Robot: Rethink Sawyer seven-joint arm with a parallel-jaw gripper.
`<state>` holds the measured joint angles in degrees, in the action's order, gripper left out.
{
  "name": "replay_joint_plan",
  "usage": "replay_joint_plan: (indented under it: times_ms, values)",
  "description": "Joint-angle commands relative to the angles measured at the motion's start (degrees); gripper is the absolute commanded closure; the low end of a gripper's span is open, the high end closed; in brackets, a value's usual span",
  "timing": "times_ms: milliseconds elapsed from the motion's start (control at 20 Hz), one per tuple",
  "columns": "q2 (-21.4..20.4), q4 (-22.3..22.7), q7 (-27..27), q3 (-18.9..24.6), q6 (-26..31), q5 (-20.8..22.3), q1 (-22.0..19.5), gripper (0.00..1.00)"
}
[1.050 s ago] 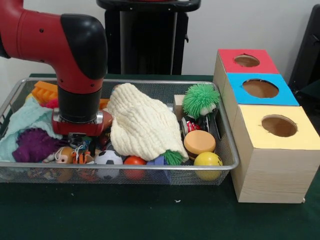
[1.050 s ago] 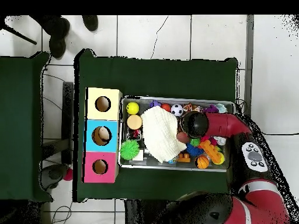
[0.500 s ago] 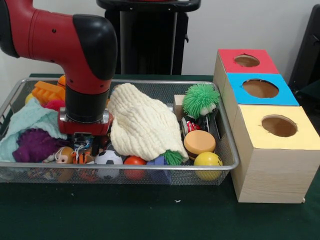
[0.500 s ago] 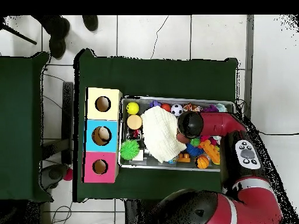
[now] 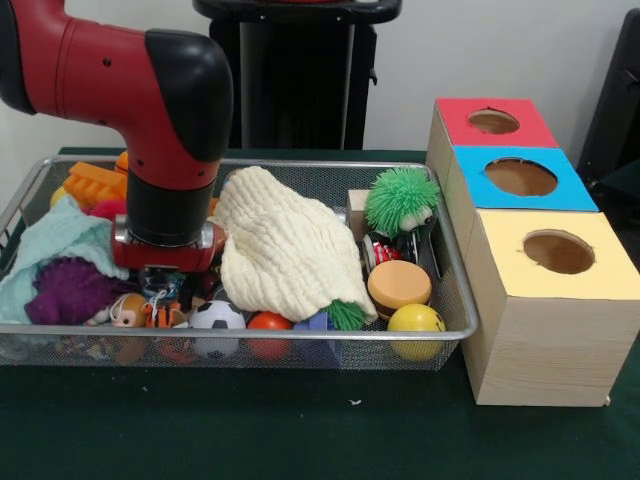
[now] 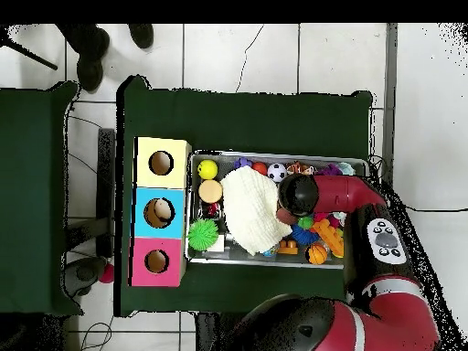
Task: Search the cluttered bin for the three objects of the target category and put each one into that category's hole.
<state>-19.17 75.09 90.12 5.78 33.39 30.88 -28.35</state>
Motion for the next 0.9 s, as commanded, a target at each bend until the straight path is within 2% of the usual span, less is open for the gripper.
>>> replay_joint_plan:
  times_ms: [50, 550, 900]
  values:
    - [10.4, 0.4, -1.8, -1.7, -1.5, 7.2, 0.1, 0.0]
    - [12.4, -0.1, 0.1, -2.1, -5.8, 7.2, -0.1, 0.0]
    - [13.0, -0.9, -1.4, -1.7, -2.4, 5.8, -0.2, 0.0]
